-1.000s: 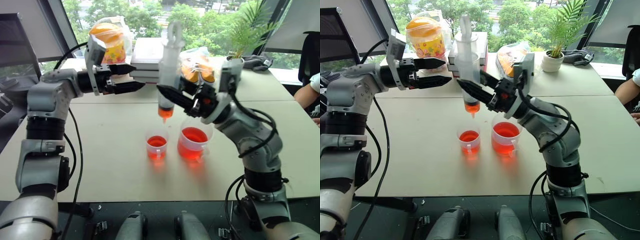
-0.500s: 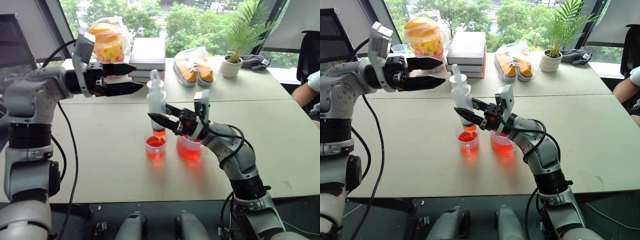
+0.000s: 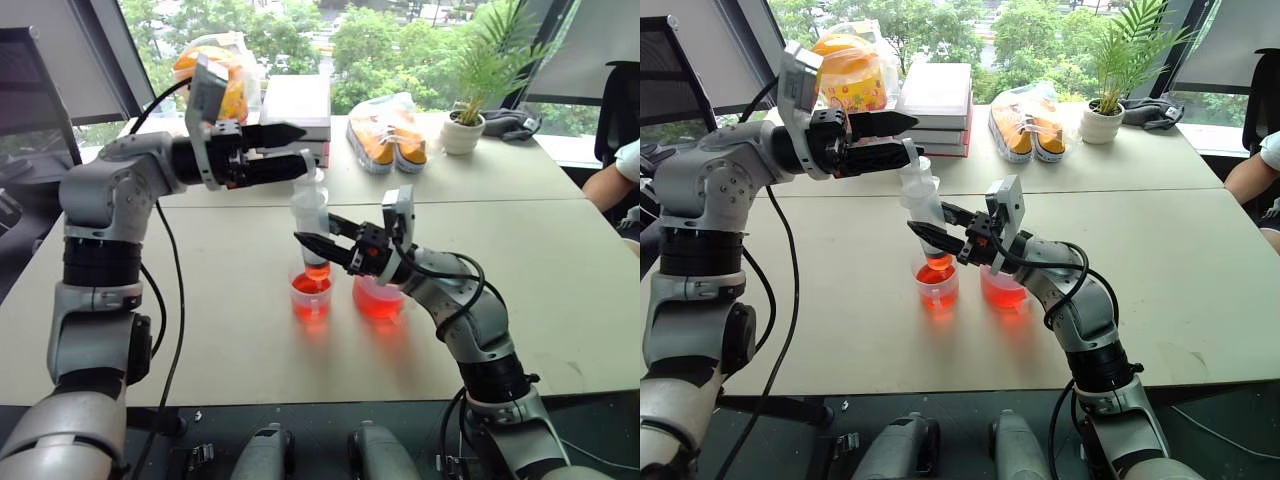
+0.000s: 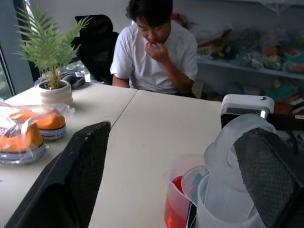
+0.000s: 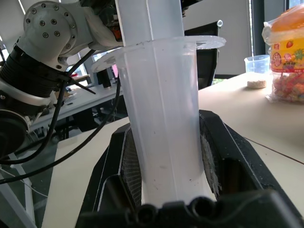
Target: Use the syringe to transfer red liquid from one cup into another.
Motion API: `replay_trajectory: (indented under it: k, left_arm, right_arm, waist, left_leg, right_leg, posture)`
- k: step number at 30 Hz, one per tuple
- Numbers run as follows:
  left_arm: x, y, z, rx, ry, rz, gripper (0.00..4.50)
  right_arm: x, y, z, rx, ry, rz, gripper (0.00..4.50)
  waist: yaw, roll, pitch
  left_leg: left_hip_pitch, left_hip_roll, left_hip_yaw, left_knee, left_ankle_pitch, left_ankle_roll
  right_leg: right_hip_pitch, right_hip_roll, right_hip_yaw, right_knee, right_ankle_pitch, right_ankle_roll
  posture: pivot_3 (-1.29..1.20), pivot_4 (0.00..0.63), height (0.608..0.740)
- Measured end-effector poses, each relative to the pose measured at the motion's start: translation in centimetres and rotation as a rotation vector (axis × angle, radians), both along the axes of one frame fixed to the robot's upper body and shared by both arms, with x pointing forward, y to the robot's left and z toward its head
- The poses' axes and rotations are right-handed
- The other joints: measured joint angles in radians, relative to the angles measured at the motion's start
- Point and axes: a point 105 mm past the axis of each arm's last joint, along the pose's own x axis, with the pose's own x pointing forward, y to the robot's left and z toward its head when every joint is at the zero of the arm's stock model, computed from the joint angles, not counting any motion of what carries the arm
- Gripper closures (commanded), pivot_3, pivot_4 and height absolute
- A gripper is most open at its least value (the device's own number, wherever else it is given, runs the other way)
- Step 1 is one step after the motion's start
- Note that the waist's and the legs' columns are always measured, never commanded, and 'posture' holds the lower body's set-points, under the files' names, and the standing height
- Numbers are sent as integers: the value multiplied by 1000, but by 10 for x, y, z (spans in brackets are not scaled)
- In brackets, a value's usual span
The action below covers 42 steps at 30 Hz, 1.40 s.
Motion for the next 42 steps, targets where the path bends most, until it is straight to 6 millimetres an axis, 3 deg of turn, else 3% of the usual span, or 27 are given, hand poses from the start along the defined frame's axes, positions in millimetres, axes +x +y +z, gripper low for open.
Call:
replay_trajectory:
  k: [5,10,40,41,42]
  left_arm:
    - [-7,-9,0,12,-20,-65,4464]
    - [-14,-8,1,47,-44,-96,4464]
    - [-14,-3,-17,105,-126,-38,4464]
    - [-14,-3,-16,104,-109,-35,3785]
    - [-14,-4,-14,101,-98,-39,3471]
  right_arm:
    - [3,-4,2,8,0,-23,3144]
    - [1,-1,3,9,4,-3,3144]
    - [2,3,14,-11,107,39,3144]
    - [2,3,15,-10,109,35,3144]
    - [3,2,15,-5,111,23,3144]
  waist:
    - [1,0,0]
    - [-1,0,0]
    - [1,0,0]
    - [1,0,0]
    - [1,0,0]
  left_leg:
    - [0,0,0,0,0,0]
    - [0,0,0,0,0,0]
    - [0,0,0,0,0,0]
    - [0,0,0,0,0,0]
    - [0,0,0,0,0,0]
  right_leg:
    - [0,0,0,0,0,0]
    - [0,0,0,0,0,0]
    - [0,0,0,0,0,0]
    - [0,0,0,0,0,0]
    - [0,0,0,0,0,0]
  posture:
    - [0,150,740]
    - [0,150,740]
    - [0,150,740]
    - [0,150,740]
    - [0,150,740]
